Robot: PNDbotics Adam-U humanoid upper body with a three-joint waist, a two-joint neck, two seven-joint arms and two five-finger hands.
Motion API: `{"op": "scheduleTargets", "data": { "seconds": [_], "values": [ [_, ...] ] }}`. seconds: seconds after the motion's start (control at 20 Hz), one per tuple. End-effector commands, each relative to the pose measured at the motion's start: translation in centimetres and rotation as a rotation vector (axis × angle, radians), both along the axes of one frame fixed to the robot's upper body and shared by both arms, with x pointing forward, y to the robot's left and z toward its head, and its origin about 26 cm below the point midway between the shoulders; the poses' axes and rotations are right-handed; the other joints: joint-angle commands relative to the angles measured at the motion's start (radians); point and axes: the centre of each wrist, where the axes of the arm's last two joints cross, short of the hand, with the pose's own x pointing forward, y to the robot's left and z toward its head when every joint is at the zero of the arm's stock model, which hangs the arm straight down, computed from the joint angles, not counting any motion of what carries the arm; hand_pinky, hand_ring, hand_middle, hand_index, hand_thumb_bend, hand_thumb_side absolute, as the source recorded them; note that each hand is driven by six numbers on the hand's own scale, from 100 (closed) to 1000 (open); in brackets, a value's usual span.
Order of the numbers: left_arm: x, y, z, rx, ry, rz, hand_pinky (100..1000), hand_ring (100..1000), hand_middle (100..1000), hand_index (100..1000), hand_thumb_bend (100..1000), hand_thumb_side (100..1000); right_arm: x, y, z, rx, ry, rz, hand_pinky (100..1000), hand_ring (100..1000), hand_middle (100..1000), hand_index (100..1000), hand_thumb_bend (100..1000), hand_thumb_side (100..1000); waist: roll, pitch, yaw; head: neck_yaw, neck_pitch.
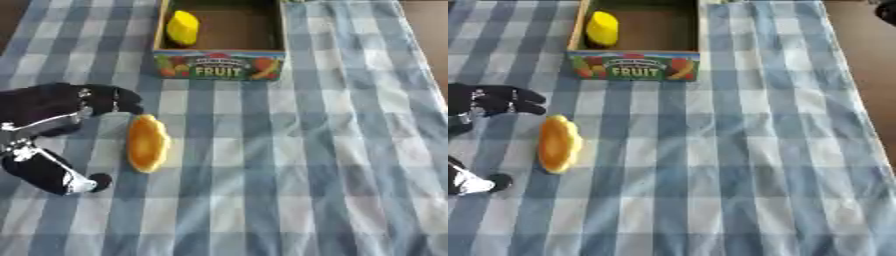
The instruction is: Pick up objects on the table and place them in the box.
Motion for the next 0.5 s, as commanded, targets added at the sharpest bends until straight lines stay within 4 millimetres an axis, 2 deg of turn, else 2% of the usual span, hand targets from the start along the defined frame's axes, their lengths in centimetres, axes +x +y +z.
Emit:
{"op": "scheduleTargets", "data": {
  "seconds": [0.05, 0.5],
  "values": [
    [-0.2, -0.2, 0.8, 0.043, -0.016, 0.015, 956, 1000, 938, 947, 533, 100, -0.5, -0.1, 1.0, -0.011, -0.027, -0.010, 838, 976, 696, 793, 100, 331, 0.003, -0.017, -0.002, 0.001, 0.009],
    [0.9, 0.3, -0.2, 0.109, 0.013, 0.087, 950, 999, 926, 943, 612, 100, -0.5, -0.2, 0.7, 0.003, -0.010, -0.021, 834, 979, 692, 790, 100, 355, 0.010, -0.014, -0.006, 0.003, 0.011]
  ]
}}
